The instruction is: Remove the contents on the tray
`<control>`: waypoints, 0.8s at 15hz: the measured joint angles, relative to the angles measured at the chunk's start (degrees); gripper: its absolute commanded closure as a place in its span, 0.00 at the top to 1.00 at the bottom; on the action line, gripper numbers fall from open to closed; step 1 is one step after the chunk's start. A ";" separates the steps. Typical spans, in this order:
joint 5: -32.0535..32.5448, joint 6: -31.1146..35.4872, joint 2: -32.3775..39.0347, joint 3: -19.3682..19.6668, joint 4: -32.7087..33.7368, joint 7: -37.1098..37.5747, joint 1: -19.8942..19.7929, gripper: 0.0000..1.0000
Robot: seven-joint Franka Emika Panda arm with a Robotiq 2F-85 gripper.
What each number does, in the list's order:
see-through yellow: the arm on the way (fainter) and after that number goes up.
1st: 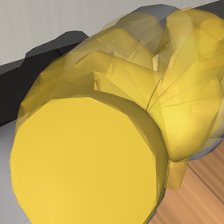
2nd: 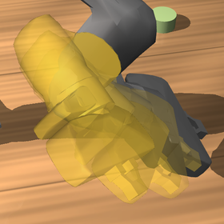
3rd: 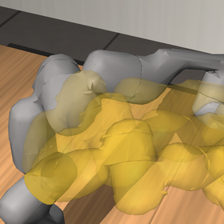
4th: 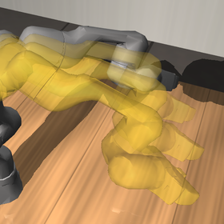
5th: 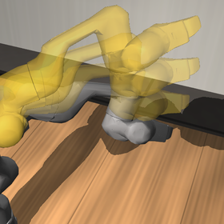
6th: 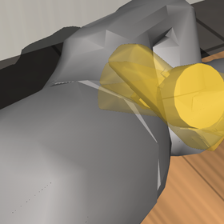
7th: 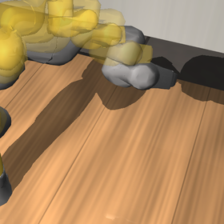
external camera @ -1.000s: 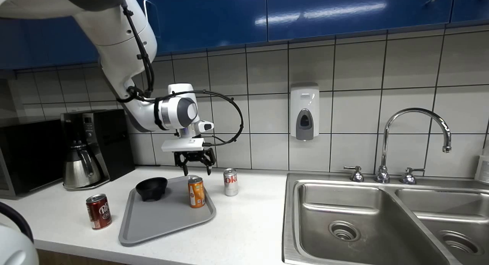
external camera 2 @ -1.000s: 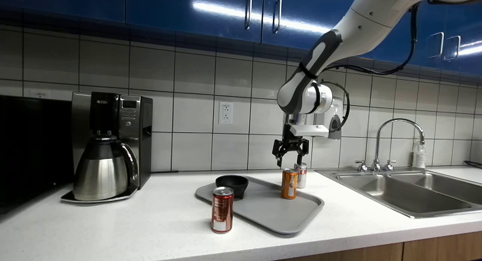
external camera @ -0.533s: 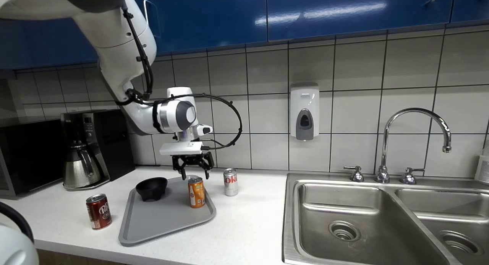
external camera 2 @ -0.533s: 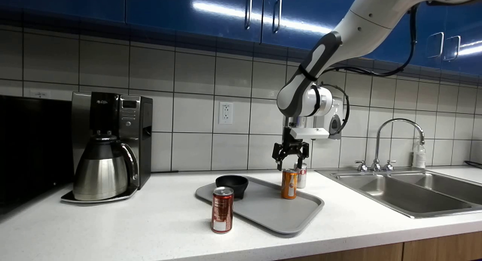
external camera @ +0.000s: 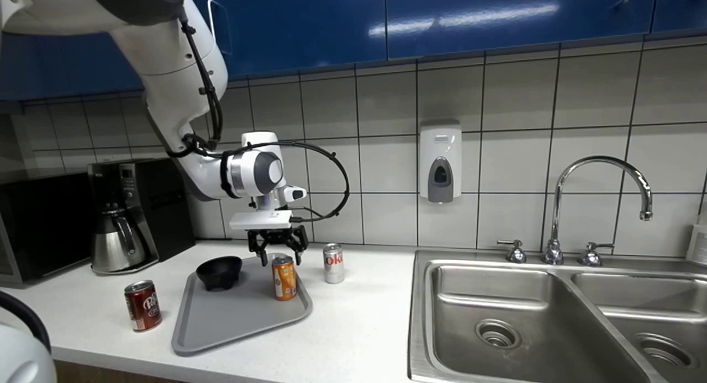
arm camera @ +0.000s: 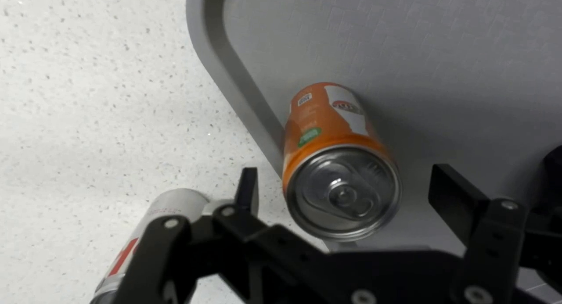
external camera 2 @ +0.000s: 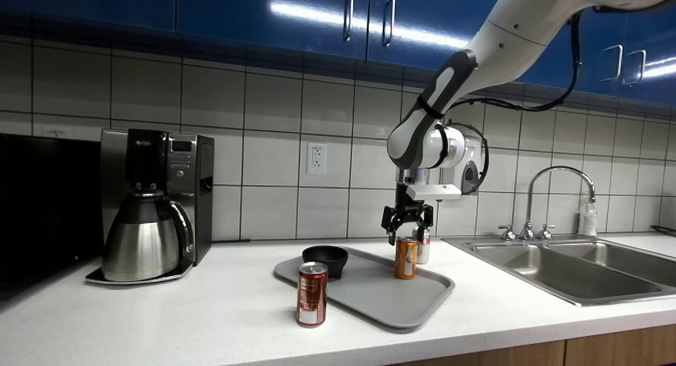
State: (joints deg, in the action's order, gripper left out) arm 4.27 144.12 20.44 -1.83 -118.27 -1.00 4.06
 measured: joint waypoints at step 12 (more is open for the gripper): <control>-0.24 -0.06 1.02 -0.36 0.00 1.20 1.24 1.00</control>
State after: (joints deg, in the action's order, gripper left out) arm 4.03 144.06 21.47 -2.19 -118.26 0.20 5.30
